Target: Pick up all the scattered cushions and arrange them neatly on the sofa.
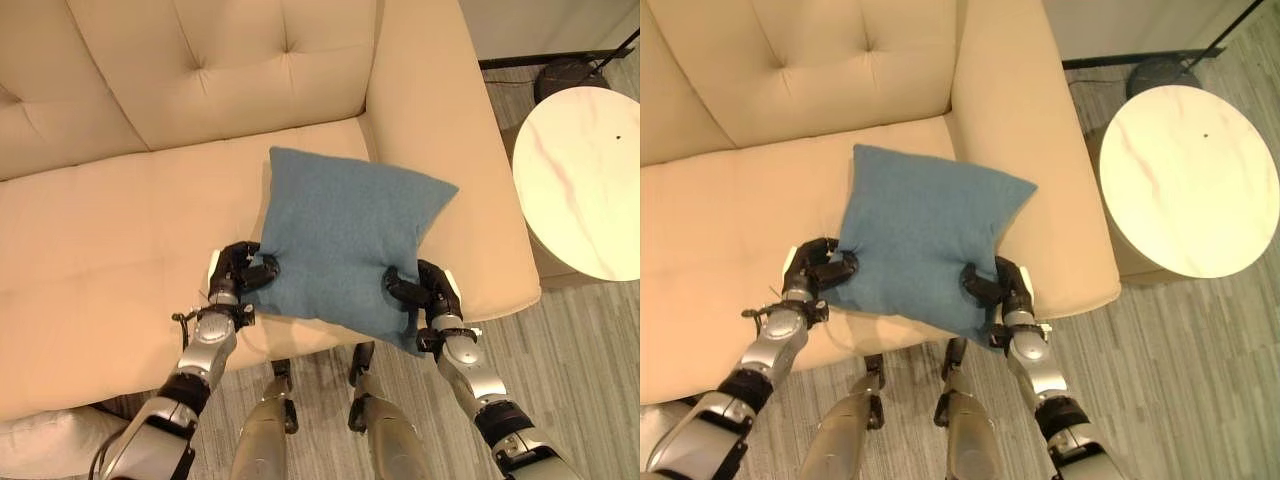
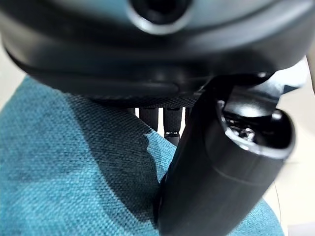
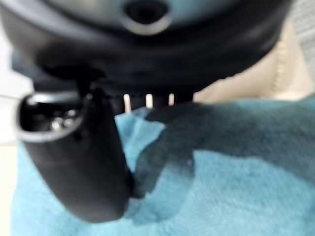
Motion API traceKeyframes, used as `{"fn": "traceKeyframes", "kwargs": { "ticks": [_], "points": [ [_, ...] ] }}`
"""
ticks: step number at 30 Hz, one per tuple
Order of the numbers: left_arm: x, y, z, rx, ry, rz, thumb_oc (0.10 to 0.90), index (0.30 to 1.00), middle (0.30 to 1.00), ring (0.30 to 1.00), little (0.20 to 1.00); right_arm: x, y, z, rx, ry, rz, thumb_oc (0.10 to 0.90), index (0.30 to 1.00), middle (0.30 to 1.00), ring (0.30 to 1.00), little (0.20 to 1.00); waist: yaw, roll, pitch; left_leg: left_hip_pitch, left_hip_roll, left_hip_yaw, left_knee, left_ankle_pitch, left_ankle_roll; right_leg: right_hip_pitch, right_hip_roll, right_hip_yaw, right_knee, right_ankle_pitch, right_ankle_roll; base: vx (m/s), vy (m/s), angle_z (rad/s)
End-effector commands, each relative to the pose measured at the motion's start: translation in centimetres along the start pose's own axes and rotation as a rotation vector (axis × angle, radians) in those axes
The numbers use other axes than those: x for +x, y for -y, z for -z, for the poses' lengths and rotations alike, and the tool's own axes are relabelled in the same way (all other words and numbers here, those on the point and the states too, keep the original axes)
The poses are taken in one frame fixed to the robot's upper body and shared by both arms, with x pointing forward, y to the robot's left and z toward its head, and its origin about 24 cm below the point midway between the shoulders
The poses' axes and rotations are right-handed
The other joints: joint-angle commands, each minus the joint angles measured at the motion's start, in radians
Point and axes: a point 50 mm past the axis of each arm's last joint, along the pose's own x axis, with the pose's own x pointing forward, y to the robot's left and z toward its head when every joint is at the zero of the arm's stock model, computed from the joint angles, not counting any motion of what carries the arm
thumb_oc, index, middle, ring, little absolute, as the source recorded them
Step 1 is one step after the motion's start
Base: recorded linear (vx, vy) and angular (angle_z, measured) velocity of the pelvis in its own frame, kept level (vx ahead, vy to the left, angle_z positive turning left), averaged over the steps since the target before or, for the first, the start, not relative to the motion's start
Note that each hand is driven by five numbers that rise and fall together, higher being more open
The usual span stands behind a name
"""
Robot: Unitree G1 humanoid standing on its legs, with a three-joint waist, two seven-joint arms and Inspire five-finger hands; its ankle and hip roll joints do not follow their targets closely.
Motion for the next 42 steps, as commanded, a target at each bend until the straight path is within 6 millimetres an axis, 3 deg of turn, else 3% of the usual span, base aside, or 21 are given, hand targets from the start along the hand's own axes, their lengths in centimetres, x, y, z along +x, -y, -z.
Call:
{"fn": "traceKeyframes", "kwargs": {
  "ticks": [1, 3, 5, 6, 9, 11, 12, 15, 16, 17, 23, 25, 29, 34, 36, 39, 40, 42],
  "points": [
    [-0.3, 5.0, -3.9, -0.08, 0.208, 0.236, 0.4, 0.3, 0.3, 0.3, 0.3, -0.7, -4.3, -2.5, 0.032, 0.16, -0.192, 0.4, 0.3, 0.3, 0.3, 0.3, 0.03, -0.022, -0.083, 0.026, -0.046, -0.057, 0.09, -0.16, 0.008, 0.0, -0.097, 0.001, 0.131, -0.109, 0.113, 0.06, -0.004, 0.22],
    [-1.4, 5.3, -2.6, -0.115, 0.175, 0.26, 0.4, 0.3, 0.3, 0.3, 0.3, -1.3, -3.8, -2.0, 0.026, 0.159, -0.18, 0.4, 0.3, 0.3, 0.3, 0.3, 0.022, -0.008, -0.094, 0.052, -0.055, -0.09, 0.077, -0.15, 0.015, 0.007, -0.056, 0.063, 0.177, -0.159, 0.105, 0.03, -0.036, 0.21],
    [-2.4, 4.9, -1.3, -0.15, 0.142, 0.261, 0.4, 0.3, 0.3, 0.3, 0.3, -1.8, -3.0, -1.4, 0.025, 0.146, -0.162, 0.4, 0.3, 0.3, 0.3, 0.3, 0.016, -0.002, -0.124, 0.047, -0.071, -0.132, 0.08, -0.139, 0.023, 0.007, 0.019, 0.162, 0.19, -0.201, 0.096, 0.05, -0.14, 0.61],
    [-3.9, 4.5, 0.7, -0.165, 0.075, 0.27, 0.4, 0.3, 0.3, 0.3, 0.3, -2.8, -2.0, -0.1, 0.035, 0.114, -0.142, 0.4, 0.3, 0.3, 0.3, 0.3, 0.03, 0.005, -0.155, 0.056, -0.088, -0.194, 0.075, -0.125, 0.017, 0.06, 0.071, 0.202, 0.172, -0.23, 0.067, 0.08, -0.243, 1.01],
    [-4.8, 4.3, 1.8, -0.161, 0.042, 0.28, 0.4, 0.3, 0.3, 0.3, 0.3, -3.4, -1.3, 0.5, 0.037, 0.1, -0.126, 0.4, 0.3, 0.3, 0.3, 0.3, 0.041, 0.01, -0.175, 0.059, -0.09, -0.233, 0.061, -0.105, 0.001, 0.087, 0.084, 0.187, 0.151, -0.239, 0.054, 0.02, -0.164, 0.97],
    [-5.6, 4.1, 2.8, -0.147, 0.007, 0.297, 0.4, 0.3, 0.3, 0.3, 0.3, -4.0, -0.6, 0.8, 0.042, 0.092, -0.109, 0.4, 0.3, 0.3, 0.3, 0.3, 0.043, 0.017, -0.194, 0.063, -0.091, -0.267, 0.042, -0.087, -0.021, 0.128, 0.084, 0.134, 0.111, -0.245, 0.049, -0.04, -0.227, 1.01],
    [-6.3, 3.9, 3.5, -0.158, -0.022, 0.303, 0.4, 0.3, 0.3, 0.3, 0.3, -4.4, 0.2, 1.1, 0.041, 0.087, -0.085, 0.4, 0.3, 0.3, 0.3, 0.3, 0.045, 0.024, -0.202, 0.057, -0.088, -0.276, 0.051, -0.076, -0.042, 0.158, 0.076, 0.072, 0.084, -0.253, 0.049, -0.07, -0.197, 1.23],
    [-6.8, 3.8, 4.2, -0.169, -0.054, 0.3, 0.4, 0.3, 0.3, 0.3, 0.3, -4.7, 1.0, 1.2, 0.026, 0.085, -0.059, 0.4, 0.3, 0.3, 0.3, 0.3, 0.039, 0.03, -0.2, 0.054, -0.071, -0.248, 0.073, -0.072, -0.059, 0.192, 0.071, 0.013, 0.076, -0.266, 0.041, -0.05, -0.077, 1.12],
    [-7.1, 3.6, 4.7, -0.18, -0.073, 0.289, 0.4, 0.3, 0.3, 0.3, 0.3, -4.8, 1.3, 1.3, 0.015, 0.078, -0.042, 0.4, 0.3, 0.3, 0.3, 0.3, 0.032, 0.029, -0.201, 0.046, -0.034, -0.174, 0.088, -0.059, -0.059, 0.214, 0.065, -0.026, 0.07, -0.269, 0.032, -0.06, -0.025, 0.73],
    [-7.2, 3.5, 4.9, -0.184, -0.085, 0.282, 0.4, 0.3, 0.3, 0.3, 0.3, -4.8, 1.3, 1.4, 0.012, 0.075, -0.038, 0.4, 0.3, 0.3, 0.3, 0.3, 0.032, 0.025, -0.205, 0.05, -0.019, -0.145, 0.087, -0.06, -0.054, 0.223, 0.064, -0.037, 0.067, -0.266, 0.029, -0.04, 0.007, 0.8],
    [-7.5, 3.2, 5.4, -0.161, -0.11, 0.283, 0.4, 0.3, 0.3, 0.3, 0.3, -5.2, 1.3, 1.6, 0.03, 0.063, -0.032, 0.4, 0.3, 0.3, 0.3, 0.3, 0.032, -0.014, -0.217, 0.061, 0.032, -0.097, 0.11, -0.07, -0.053, 0.263, 0.032, -0.084, 0.058, -0.252, 0.04, 0.03, 0.068, 0.4],
    [-7.6, 3.4, 5.5, -0.153, -0.118, 0.298, 0.4, 0.3, 0.3, 0.3, 0.3, -5.5, 1.5, 1.9, 0.033, 0.053, -0.023, 0.4, 0.3, 0.3, 0.3, 0.3, 0.02, -0.009, -0.244, 0.103, 0.05, -0.063, 0.039, -0.07, -0.052, 0.27, 0.026, -0.112, 0.058, -0.251, 0.05, 0.11, 0.227, 0.47],
    [-7.9, 3.2, 6.1, -0.113, -0.143, 0.305, 0.4, 0.3, 0.3, 0.3, 0.3, -5.7, 0.5, 2.5, 0.045, 0.022, -0.059, 0.4, 0.3, 0.3, 0.3, 0.3, 0.015, -0.013, -0.267, 0.144, 0.007, -0.061, 0.0, -0.089, -0.029, 0.266, -0.014, -0.105, 0.124, -0.255, 0.068, 0.14, 0.247, 0.38],
    [-8.6, 1.9, 6.9, -0.059, -0.176, 0.292, 0.4, 0.3, 0.3, 0.3, 0.3, -5.4, -1.3, 2.2, 0.09, 0.028, -0.108, 0.4, 0.3, 0.3, 0.3, 0.3, 0.023, -0.011, -0.245, 0.204, -0.018, -0.02, -0.011, -0.125, 0.014, 0.199, -0.069, -0.047, 0.326, -0.239, 0.102, 0.07, 0.244, -0.24],
    [-8.9, 1.5, 7.3, -0.05, -0.187, 0.284, 0.4, 0.3, 0.3, 0.3, 0.3, -5.5, -1.7, 2.2, 0.096, 0.028, -0.124, 0.4, 0.3, 0.3, 0.3, 0.3, 0.023, -0.004, -0.241, 0.235, -0.023, -0.011, -0.025, -0.13, 0.024, 0.159, -0.056, -0.029, 0.38, -0.223, 0.106, 0.1, 0.187, -0.25],
    [-9.2, 1.4, 7.4, -0.054, -0.192, 0.285, 0.4, 0.3, 0.3, 0.3, 0.3, -5.6, -1.7, 2.4, 0.09, 0.022, -0.136, 0.4, 0.3, 0.3, 0.3, 0.3, 0.012, -0.006, -0.236, 0.281, -0.043, -0.019, -0.057, -0.13, 0.028, 0.127, 0.021, 0.006, 0.348, -0.239, 0.096, 0.12, 0.106, -0.27],
    [-9.3, 1.2, 7.5, -0.052, -0.195, 0.278, 0.4, 0.3, 0.3, 0.3, 0.3, -5.5, -1.7, 2.4, 0.087, 0.022, -0.133, 0.4, 0.3, 0.3, 0.3, 0.3, 0.014, -0.014, -0.243, 0.292, -0.058, -0.02, -0.071, -0.132, 0.032, 0.114, 0.047, -0.015, 0.284, -0.217, 0.087, 0.1, 0.041, -0.02],
    [-9.2, 1.2, 7.4, -0.053, -0.191, 0.275, 0.4, 0.3, 0.3, 0.3, 0.3, -5.5, -1.6, 2.4, 0.085, 0.024, -0.132, 0.4, 0.3, 0.3, 0.3, 0.3, 0.015, -0.015, -0.242, 0.295, -0.06, -0.024, -0.074, -0.135, 0.03, 0.102, 0.049, -0.042, 0.258, -0.204, 0.087, 0.06, 0.008, 0.1]
  ]
}}
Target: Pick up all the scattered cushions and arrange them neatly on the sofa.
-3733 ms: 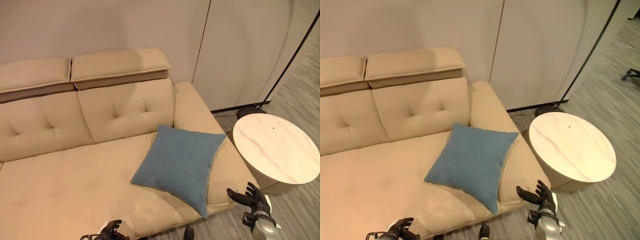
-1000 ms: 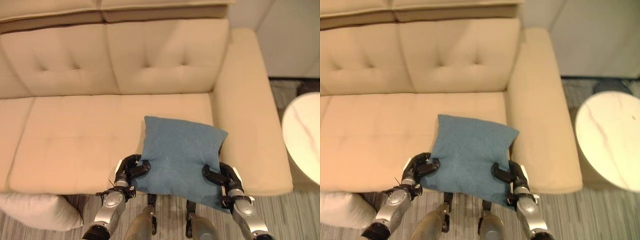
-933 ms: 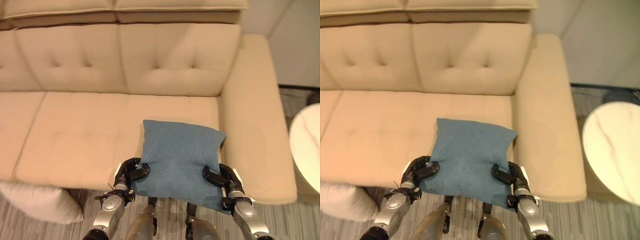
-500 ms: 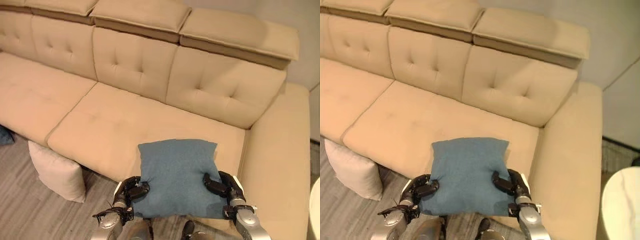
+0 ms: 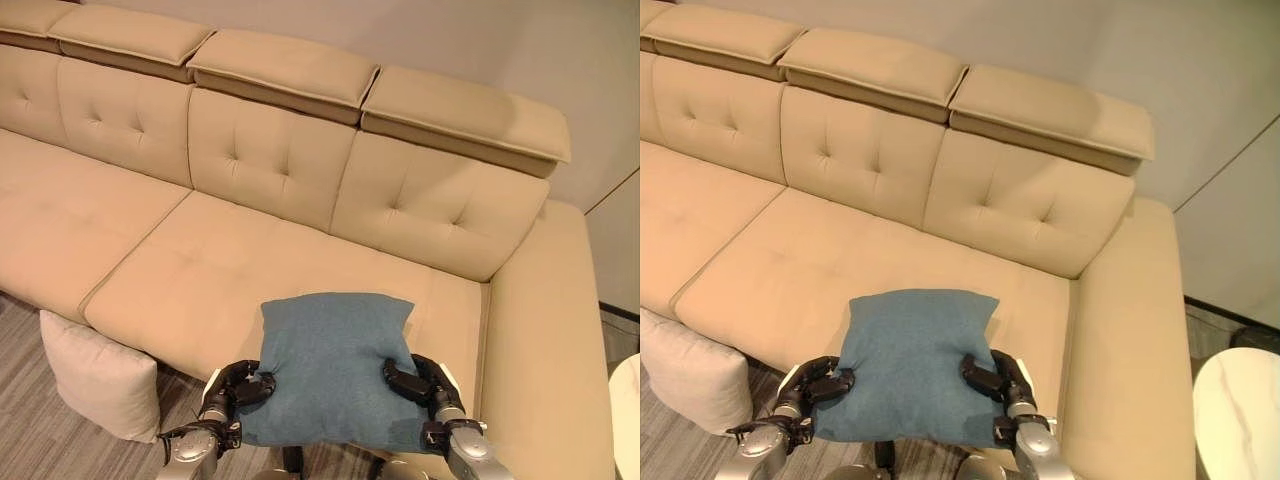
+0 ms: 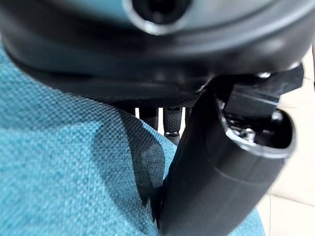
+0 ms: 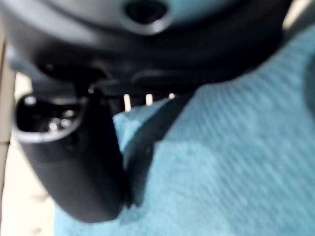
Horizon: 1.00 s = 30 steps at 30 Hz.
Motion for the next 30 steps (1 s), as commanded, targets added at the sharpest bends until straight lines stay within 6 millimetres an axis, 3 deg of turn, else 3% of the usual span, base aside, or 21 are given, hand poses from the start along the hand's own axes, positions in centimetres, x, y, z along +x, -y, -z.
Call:
{"fn": "traceKeyframes", "kwargs": {
  "ticks": [1, 3, 7, 8, 9, 11, 14, 18, 23, 28, 29, 30],
  "points": [
    [0.4, 4.6, -4.9, -0.005, 0.253, 0.232, 0.4, 0.3, 0.3, 0.3, 0.3, 1.1, -1.4, -8.0, 0.043, 0.365, -0.082, 0.4, 0.3, 0.3, 0.3, 0.3, -0.005, 0.003, -0.019, 0.021, -0.003, -0.041, 0.039, -0.11, -0.067, 0.025, 0.049, -0.091, -0.154, 0.154, 0.0, 0.07, -0.012, 0.06],
    [0.6, 5.2, -5.0, 0.012, 0.254, 0.256, 0.4, 0.3, 0.3, 0.3, 0.3, 0.9, -0.7, -7.4, 0.045, 0.347, -0.058, 0.4, 0.3, 0.3, 0.3, 0.3, -0.022, -0.009, -0.023, 0.03, -0.024, -0.066, 0.062, -0.132, -0.074, 0.062, 0.068, -0.067, -0.229, 0.15, -0.01, 0.11, -0.033, 0.2],
    [0.5, 6.0, -5.0, 0.006, 0.261, 0.288, 0.4, 0.3, 0.3, 0.3, 0.3, 0.5, 0.4, -7.0, 0.038, 0.338, -0.028, 0.4, 0.3, 0.3, 0.3, 0.3, -0.033, -0.012, -0.038, 0.007, -0.034, -0.057, 0.16, -0.17, -0.098, 0.126, 0.067, -0.081, -0.287, 0.155, -0.024, 0.1, -0.021, 0.56],
    [0.5, 6.2, -4.8, -0.018, 0.251, 0.283, 0.4, 0.3, 0.3, 0.3, 0.3, 0.4, 0.8, -6.7, 0.022, 0.323, -0.024, 0.4, 0.3, 0.3, 0.3, 0.3, -0.03, -0.017, -0.039, -0.032, -0.015, -0.049, 0.28, -0.197, -0.126, 0.167, 0.068, -0.056, -0.304, 0.143, -0.037, 0.11, 0.044, 0.38],
    [0.5, 6.3, -4.9, -0.019, 0.253, 0.285, 0.4, 0.3, 0.3, 0.3, 0.3, 0.6, 0.8, -6.7, 0.013, 0.319, -0.031, 0.4, 0.3, 0.3, 0.3, 0.3, -0.027, -0.018, -0.04, -0.064, 0.022, -0.052, 0.297, -0.191, -0.132, 0.177, 0.066, -0.043, -0.307, 0.133, -0.041, 0.08, 0.056, 0.15],
    [0.5, 6.3, -5.0, -0.016, 0.256, 0.283, 0.4, 0.3, 0.3, 0.3, 0.3, 0.6, 0.6, -6.8, 0.01, 0.32, -0.039, 0.4, 0.3, 0.3, 0.3, 0.3, -0.022, -0.021, -0.041, -0.081, 0.04, -0.058, 0.292, -0.182, -0.133, 0.178, 0.065, -0.03, -0.308, 0.131, -0.041, 0.03, 0.072, -0.34],
    [0.6, 6.3, -5.9, -0.021, 0.29, 0.273, 0.4, 0.3, 0.3, 0.3, 0.3, 0.7, 0.4, -7.3, 0.006, 0.336, -0.046, 0.4, 0.3, 0.3, 0.3, 0.3, -0.005, -0.026, -0.043, -0.122, 0.088, -0.135, 0.238, -0.127, -0.147, 0.174, 0.069, 0.001, -0.308, 0.125, -0.038, 0.06, 0.113, -0.27],
    [0.6, 6.7, -6.6, -0.023, 0.316, 0.284, 0.4, 0.3, 0.3, 0.3, 0.3, 0.6, 0.7, -7.7, -0.005, 0.353, -0.041, 0.4, 0.3, 0.3, 0.3, 0.3, -0.012, -0.005, -0.059, -0.083, 0.119, -0.153, 0.137, -0.089, -0.157, 0.188, 0.068, 0.014, -0.308, 0.112, -0.03, 0.1, 0.153, -0.38],
    [0.6, 6.7, -8.2, -0.008, 0.381, 0.284, 0.4, 0.3, 0.3, 0.3, 0.3, 0.6, 0.2, -8.5, -0.044, 0.385, -0.052, 0.4, 0.3, 0.3, 0.3, 0.3, -0.014, -0.002, -0.058, -0.046, 0.078, -0.14, 0.114, -0.1, -0.135, 0.177, 0.035, 0.059, -0.287, 0.124, -0.011, 0.09, 0.227, -0.41],
    [0.7, 6.0, -11.0, -0.017, 0.491, 0.238, 0.4, 0.3, 0.3, 0.3, 0.3, 1.0, -1.2, -11.2, -0.088, 0.486, -0.07, 0.4, 0.3, 0.3, 0.3, 0.3, -0.003, 0.004, -0.032, -0.038, 0.054, -0.083, 0.095, -0.114, -0.099, 0.107, -0.001, 0.09, -0.226, 0.147, 0.019, -0.05, 0.146, -0.47],
    [0.6, 5.7, -11.9, -0.021, 0.527, 0.22, 0.4, 0.3, 0.3, 0.3, 0.3, 1.2, -1.8, -12.3, -0.099, 0.527, -0.08, 0.4, 0.3, 0.3, 0.3, 0.3, 0.01, 0.005, -0.017, -0.04, 0.057, -0.059, 0.089, -0.114, -0.095, 0.078, -0.019, 0.057, -0.207, 0.162, 0.025, -0.18, 0.044, -0.65],
    [0.7, 5.5, -13.3, -0.018, 0.578, 0.206, 0.4, 0.3, 0.3, 0.3, 0.3, 1.4, -2.7, -13.6, -0.115, 0.573, -0.097, 0.4, 0.3, 0.3, 0.3, 0.3, 0.03, 0.003, 0.002, -0.053, 0.057, -0.029, 0.086, -0.115, -0.095, 0.051, -0.058, -0.036, -0.204, 0.189, 0.031, -0.22, 0.039, -0.53]
  ]
}}
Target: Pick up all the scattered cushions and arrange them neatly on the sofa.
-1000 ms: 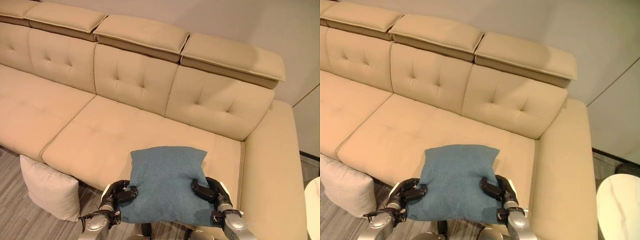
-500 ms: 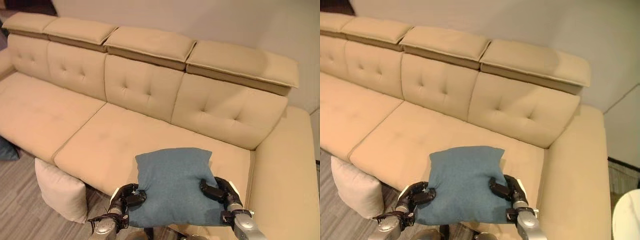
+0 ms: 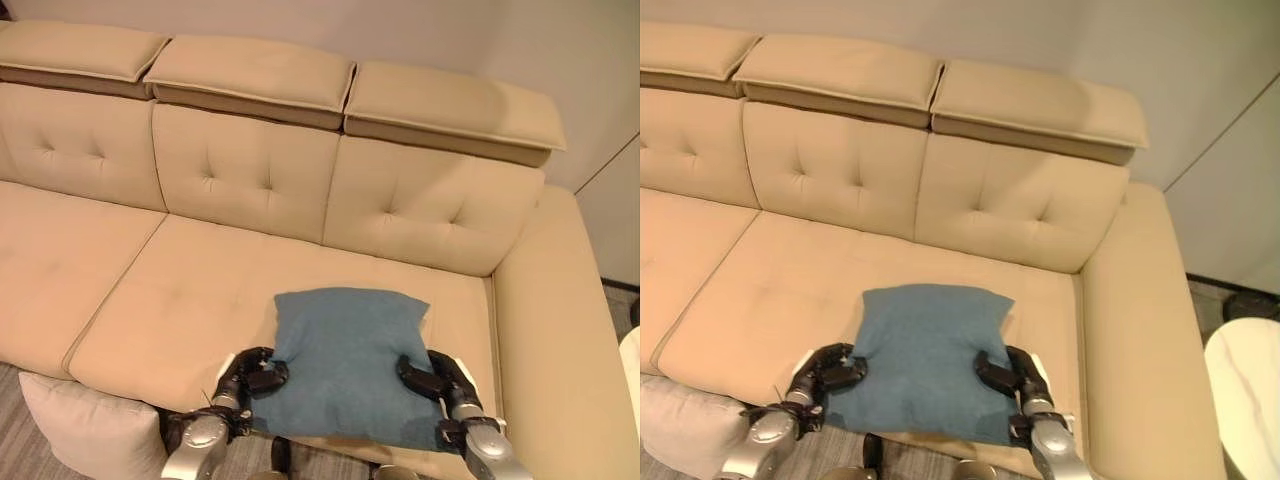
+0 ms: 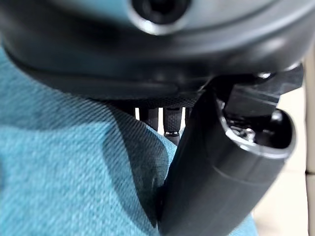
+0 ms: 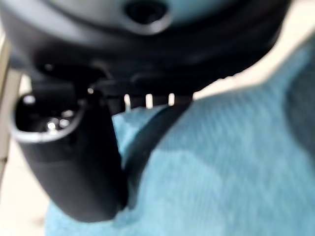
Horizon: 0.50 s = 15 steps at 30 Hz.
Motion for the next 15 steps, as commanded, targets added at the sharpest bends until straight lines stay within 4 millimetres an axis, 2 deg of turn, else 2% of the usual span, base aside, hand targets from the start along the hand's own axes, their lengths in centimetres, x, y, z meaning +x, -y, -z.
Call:
{"fn": "traceKeyframes", "kwargs": {
  "ticks": [1, 2, 3, 4, 5, 6, 7, 8, 9, 10, 11, 12, 13, 15],
  "points": [
    [0.7, 5.0, -10.8, -0.061, 0.508, 0.184, 0.4, 0.3, 0.3, 0.3, 0.3, 1.9, -2.0, -11.3, -0.017, 0.495, -0.055, 0.4, 0.3, 0.3, 0.3, 0.3, 0.054, 0.004, 0.004, -0.033, 0.032, 0.013, 0.057, -0.105, -0.005, -0.06, -0.014, -0.183, 0.118, -0.055, 0.047, -0.2, 0.001, -0.68],
    [0.8, 5.3, -11.9, -0.054, 0.551, 0.19, 0.4, 0.3, 0.3, 0.3, 0.3, 2.0, -2.2, -12.3, -0.033, 0.531, -0.058, 0.4, 0.3, 0.3, 0.3, 0.3, 0.052, 0.006, 0.018, -0.049, 0.035, 0.013, 0.062, -0.103, -0.007, -0.071, -0.011, -0.174, 0.112, -0.056, 0.047, -0.09, -0.009, -1.07],
    [0.9, 5.3, -12.0, -0.053, 0.552, 0.19, 0.4, 0.3, 0.3, 0.3, 0.3, 2.0, -2.2, -12.3, -0.033, 0.532, -0.057, 0.4, 0.3, 0.3, 0.3, 0.3, 0.052, 0.005, 0.015, -0.055, 0.034, 0.013, 0.062, -0.1, -0.007, -0.075, -0.012, -0.174, 0.109, -0.053, 0.047, -0.12, -0.002, -0.84],
    [1.0, 5.6, -13.0, -0.051, 0.591, 0.193, 0.4, 0.3, 0.3, 0.3, 0.3, 2.1, -2.3, -13.3, -0.053, 0.566, -0.052, 0.4, 0.3, 0.3, 0.3, 0.3, 0.051, 0.002, 0.03, -0.077, 0.03, 0.015, 0.069, -0.095, -0.006, -0.079, -0.007, -0.149, 0.093, -0.047, 0.046, -0.15, -0.002, -0.18],
    [1.2, 6.1, -14.4, -0.04, 0.638, 0.19, 0.4, 0.3, 0.3, 0.3, 0.3, 2.4, -2.5, -14.8, -0.075, 0.619, -0.047, 0.4, 0.3, 0.3, 0.3, 0.3, 0.054, 0.002, 0.044, -0.101, 0.03, 0.023, 0.072, -0.092, -0.008, -0.085, -0.011, -0.145, 0.07, -0.033, 0.047, -0.34, -0.027, 0.35],
    [1.2, 7.0, -16.9, -0.029, 0.729, 0.195, 0.4, 0.3, 0.3, 0.3, 0.3, 2.6, -2.8, -17.3, -0.098, 0.701, -0.031, 0.4, 0.3, 0.3, 0.3, 0.3, 0.06, 0.004, 0.056, -0.174, 0.03, 0.027, 0.079, -0.075, -0.014, -0.118, -0.015, -0.148, 0.035, -0.012, 0.044, -0.34, -0.038, 0.28],
    [1.1, 7.4, -18.4, -0.009, 0.787, 0.185, 0.4, 0.3, 0.3, 0.3, 0.3, 2.6, -3.0, -18.6, -0.113, 0.75, -0.022, 0.4, 0.3, 0.3, 0.3, 0.3, 0.063, 0.008, 0.057, -0.207, 0.032, 0.024, 0.076, -0.063, -0.017, -0.141, -0.012, -0.143, 0.024, -0.004, 0.041, -0.26, -0.033, 0.04],
    [1.1, 7.4, -18.5, -0.009, 0.788, 0.185, 0.4, 0.3, 0.3, 0.3, 0.3, 2.6, -3.0, -18.7, -0.114, 0.75, -0.022, 0.4, 0.3, 0.3, 0.3, 0.3, 0.063, 0.008, 0.056, -0.209, 0.032, 0.024, 0.077, -0.063, -0.017, -0.143, -0.012, -0.143, 0.024, -0.004, 0.041, -0.15, -0.029, 0.01],
    [0.8, 8.0, -21.0, 0.003, 0.883, 0.165, 0.4, 0.3, 0.3, 0.3, 0.3, 2.6, -3.4, -21.0, -0.135, 0.837, 0.006, 0.4, 0.3, 0.3, 0.3, 0.3, 0.068, 0.014, 0.056, -0.256, 0.036, 0.017, 0.067, -0.04, -0.023, -0.185, -0.01, -0.153, 0.011, 0.007, 0.04, -0.08, -0.02, 0.09],
    [0.8, 8.0, -21.0, 0.003, 0.883, 0.165, 0.4, 0.3, 0.3, 0.3, 0.3, 2.6, -3.4, -21.0, -0.135, 0.837, 0.006, 0.4, 0.3, 0.3, 0.3, 0.3, 0.068, 0.014, 0.056, -0.256, 0.036, 0.017, 0.067, -0.04, -0.023, -0.185, -0.01, -0.153, 0.011, 0.007, 0.04, -0.11, -0.039, 0.06],
    [0.5, 8.5, -22.7, 0.017, 0.947, 0.155, 0.4, 0.3, 0.3, 0.3, 0.3, 2.5, -3.3, -22.7, -0.156, 0.896, 0.035, 0.4, 0.3, 0.3, 0.3, 0.3, 0.07, 0.016, 0.058, -0.277, 0.037, 0.009, 0.06, -0.028, -0.025, -0.206, -0.007, -0.158, 0.009, 0.01, 0.038, -0.07, -0.039, -0.05],
    [-0.2, 9.1, -25.3, 0.041, 1.049, 0.133, 0.4, 0.3, 0.3, 0.3, 0.3, 2.2, -3.0, -25.0, -0.189, 0.977, 0.091, 0.4, 0.3, 0.3, 0.3, 0.3, 0.069, 0.023, 0.062, -0.315, 0.036, -0.003, 0.056, -0.011, -0.031, -0.242, -0.006, -0.165, 0.006, 0.013, 0.035, -0.07, -0.04, -0.1],
    [-0.2, 9.1, -25.3, 0.041, 1.05, 0.133, 0.4, 0.3, 0.3, 0.3, 0.3, 2.2, -3.0, -25.0, -0.189, 0.978, 0.092, 0.4, 0.3, 0.3, 0.3, 0.3, 0.068, 0.023, 0.062, -0.317, 0.036, -0.003, 0.056, -0.011, -0.031, -0.244, -0.006, -0.165, 0.007, 0.013, 0.035, -0.06, -0.032, -0.01],
    [-1.3, 9.6, -28.2, 0.058, 1.168, 0.116, 0.4, 0.3, 0.3, 0.3, 0.3, 1.6, -2.7, -28.0, -0.228, 1.086, 0.158, 0.4, 0.3, 0.3, 0.3, 0.3, 0.069, 0.026, 0.068, -0.346, 0.037, -0.015, 0.056, 0.0, -0.038, -0.272, -0.006, -0.17, 0.005, 0.017, 0.034, -0.04, -0.042, 0.16]
  ]
}}
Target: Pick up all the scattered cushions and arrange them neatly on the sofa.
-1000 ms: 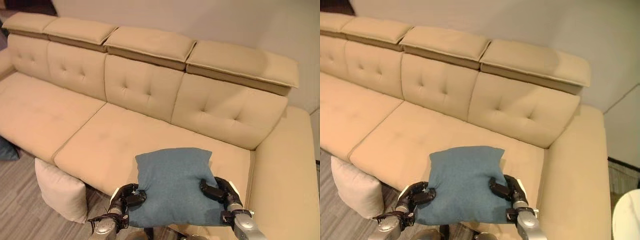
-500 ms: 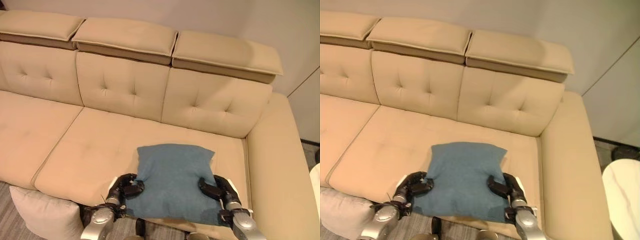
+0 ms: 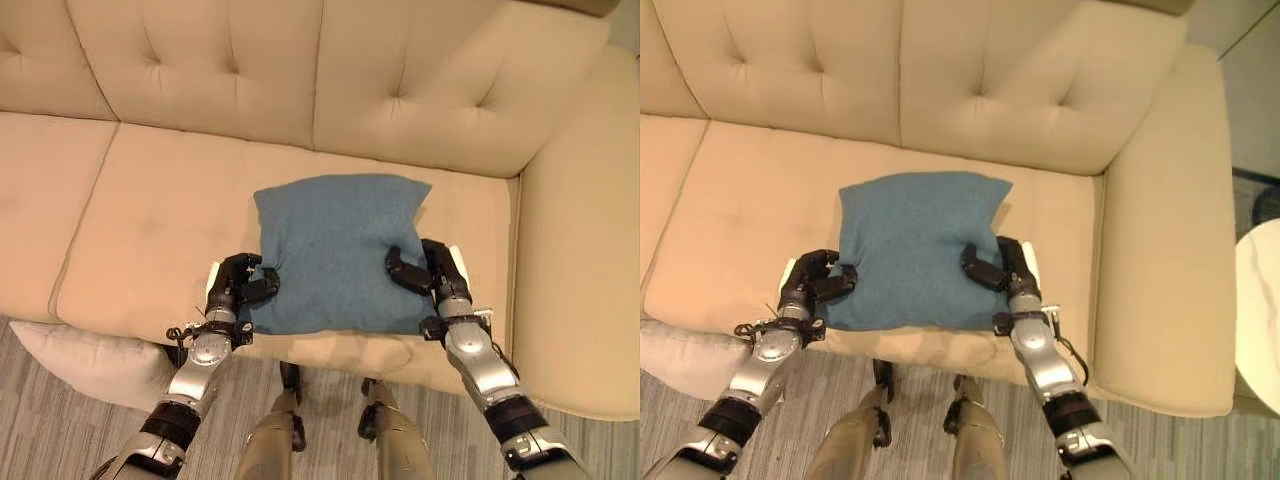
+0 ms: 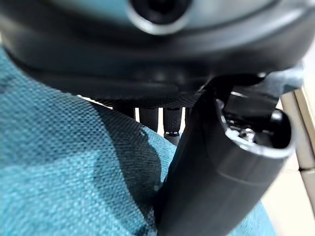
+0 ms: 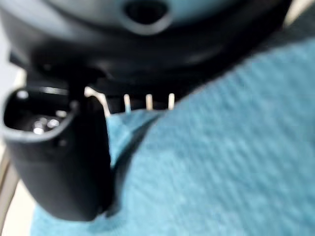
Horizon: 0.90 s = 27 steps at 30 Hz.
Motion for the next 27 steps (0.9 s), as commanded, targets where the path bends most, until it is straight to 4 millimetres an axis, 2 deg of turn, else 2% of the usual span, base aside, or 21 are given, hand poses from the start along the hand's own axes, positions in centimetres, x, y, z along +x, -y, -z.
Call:
{"fn": "traceKeyframes", "kwargs": {
  "ticks": [1, 2, 3, 6, 7, 9, 10, 13, 17, 21, 22, 23, 24, 25, 26, 27],
  "points": [
    [0.5, 5.9, -17.5, -0.092, 0.8, 0.149, 0.4, 0.3, 0.3, 0.3, 0.3, 2.3, -0.5, -14.6, 0.057, 0.655, 0.093, 0.4, 0.3, 0.3, 0.3, 0.3, 0.016, 0.01, -0.077, -0.068, 0.0, -0.075, 0.057, -0.075, -0.037, -0.002, -0.051, 0.003, 0.1, -0.125, 0.103, -0.04, -0.06, 0.24],
    [0.5, 6.0, -18.7, -0.076, 0.848, 0.136, 0.4, 0.3, 0.3, 0.3, 0.3, 2.5, -0.2, -15.6, 0.055, 0.692, 0.121, 0.4, 0.3, 0.3, 0.3, 0.3, 0.016, 0.011, -0.075, -0.08, -0.001, -0.079, 0.058, -0.073, -0.039, -0.013, -0.05, 0.006, 0.099, -0.123, 0.103, -0.03, -0.045, 0.19],
    [0.5, 6.0, -18.8, -0.076, 0.849, 0.135, 0.4, 0.3, 0.3, 0.3, 0.3, 2.5, -0.2, -15.6, 0.055, 0.693, 0.122, 0.4, 0.3, 0.3, 0.3, 0.3, 0.016, 0.011, -0.075, -0.081, -0.001, -0.079, 0.059, -0.073, -0.039, -0.014, -0.05, 0.006, 0.1, -0.123, 0.103, -0.01, -0.03, 0.02],
    [-0.3, 5.8, -22.0, -0.065, 0.997, 0.086, 0.4, 0.3, 0.3, 0.3, 0.3, 2.1, 0.8, -18.8, 0.036, 0.836, 0.223, 0.4, 0.3, 0.3, 0.3, 0.3, 0.015, 0.007, -0.077, -0.118, 0.002, -0.087, 0.076, -0.072, -0.043, -0.046, -0.046, 0.011, 0.1, -0.118, 0.103, 0.0, -0.007, -0.01],
    [-0.8, 5.7, -23.4, -0.06, 1.064, 0.066, 0.4, 0.3, 0.3, 0.3, 0.3, 1.9, 1.2, -20.0, 0.031, 0.893, 0.261, 0.4, 0.3, 0.3, 0.3, 0.3, 0.015, 0.005, -0.078, -0.129, 0.004, -0.091, 0.082, -0.074, -0.044, -0.057, -0.045, 0.012, 0.101, -0.118, 0.103, 0.0, 0.0, 0.0],
    [-1.8, 5.5, -24.8, -0.068, 1.152, 0.025, 0.4, 0.3, 0.3, 0.3, 0.3, 1.1, 1.9, -21.5, 0.016, 0.984, 0.334, 0.4, 0.3, 0.3, 0.3, 0.3, 0.015, 0.003, -0.081, -0.147, 0.005, -0.097, 0.093, -0.076, -0.047, -0.071, -0.044, 0.014, 0.103, -0.12, 0.103, 0.02, -0.028, 0.06],
    [-2.8, 5.3, -25.9, -0.075, 1.235, -0.021, 0.4, 0.3, 0.3, 0.3, 0.3, 0.2, 2.7, -23.0, 0.0, 1.081, 0.415, 0.4, 0.3, 0.3, 0.3, 0.3, 0.014, 0.002, -0.084, -0.159, 0.005, -0.103, 0.096, -0.077, -0.05, -0.081, -0.042, 0.016, 0.104, -0.122, 0.102, 0.03, -0.024, 0.06],
    [-3.8, 5.0, -26.7, -0.068, 1.322, -0.089, 0.4, 0.3, 0.3, 0.3, 0.3, -0.9, 3.7, -24.2, -0.029, 1.18, 0.514, 0.4, 0.3, 0.3, 0.3, 0.3, 0.01, 0.0, -0.092, -0.177, 0.005, -0.107, 0.096, -0.076, -0.055, -0.096, -0.041, 0.02, 0.103, -0.124, 0.104, 0.01, -0.009, 0.01],
    [-3.5, 5.4, -27.1, -0.038, 1.334, -0.105, 0.4, 0.3, 0.3, 0.3, 0.3, -0.8, 4.1, -24.9, -0.08, 1.21, 0.584, 0.4, 0.3, 0.3, 0.3, 0.3, 0.009, -0.001, -0.101, -0.198, 0.005, -0.112, 0.097, -0.073, -0.057, -0.115, -0.042, 0.022, 0.106, -0.123, 0.103, 0.0, -0.007, 0.02],
    [-1.2, 6.5, -28.8, 0.002, 1.266, -0.098, 0.4, 0.3, 0.3, 0.3, 0.3, 1.7, 4.5, -25.8, -0.147, 1.13, 0.626, 0.4, 0.3, 0.3, 0.3, 0.3, 0.006, 0.0, -0.105, -0.217, 0.005, -0.113, 0.085, -0.059, -0.06, -0.14, -0.043, 0.024, 0.106, -0.117, 0.104, -0.01, -0.016, 0.07],
    [-0.4, 6.7, -29.5, 0.017, 1.234, -0.098, 0.45, 0.375, 0.375, 0.375, 0.375, 2.7, 4.6, -26.2, -0.162, 1.087, 0.631, 0.4, 0.3, 0.3, 0.3, 0.3, 0.006, 0.002, -0.104, -0.222, 0.005, -0.113, 0.079, -0.052, -0.061, -0.144, -0.042, 0.026, 0.106, -0.116, 0.104, -0.02, -0.003, 0.11],
    [0.3, 6.8, -30.3, 0.026, 1.212, -0.097, 0.8, 0.9, 0.9, 0.9, 0.9, 3.4, 4.7, -26.8, -0.172, 1.063, 0.635, 0.502, 0.453, 0.453, 0.453, 0.453, 0.005, 0.004, -0.1, -0.223, 0.006, -0.115, 0.075, -0.048, -0.062, -0.148, -0.041, 0.027, 0.107, -0.116, 0.104, -0.02, 0.008, 0.11],
    [1.0, 6.8, -31.1, 0.049, 1.184, -0.103, 0.8, 0.9, 0.9, 0.9, 0.9, 4.1, 4.6, -27.3, -0.178, 1.032, 0.631, 0.649, 0.674, 0.674, 0.674, 0.674, 0.004, 0.008, -0.095, -0.225, 0.007, -0.115, 0.066, -0.041, -0.063, -0.154, -0.041, 0.026, 0.11, -0.115, 0.104, 0.08, 0.003, 0.08],
    [1.6, 6.6, -32.0, 0.078, 1.162, -0.113, 0.8, 0.9, 0.9, 0.9, 0.9, 4.9, 4.5, -27.7, -0.178, 0.991, 0.609, 0.8, 0.9, 0.9, 0.9, 0.9, 0.005, 0.012, -0.101, -0.211, 0.012, -0.126, 0.048, -0.058, -0.07, -0.148, -0.032, 0.041, 0.109, -0.136, 0.114, 0.07, 0.019, 0.02],
    [2.5, 6.2, -33.5, 0.155, 1.129, -0.131, 0.8, 0.9, 0.9, 0.9, 0.9, 6.2, 4.1, -28.1, -0.231, 0.923, 0.561, 0.8, 0.9, 0.9, 0.9, 0.9, 0.004, 0.019, -0.097, -0.205, 0.013, -0.127, 0.033, -0.048, -0.072, -0.152, -0.032, 0.045, 0.114, -0.136, 0.114, 0.08, 0.012, -0.01],
    [2.5, 6.2, -33.7, 0.153, 1.132, -0.132, 0.8, 0.9, 0.9, 0.9, 0.9, 6.2, 4.1, -28.3, -0.23, 0.927, 0.562, 0.8, 0.9, 0.9, 0.9, 0.9, 0.003, 0.02, -0.092, -0.205, 0.013, -0.127, 0.032, -0.047, -0.072, -0.152, -0.032, 0.044, 0.114, -0.136, 0.114, -0.01, 0.021, -0.04]
  ]
}}
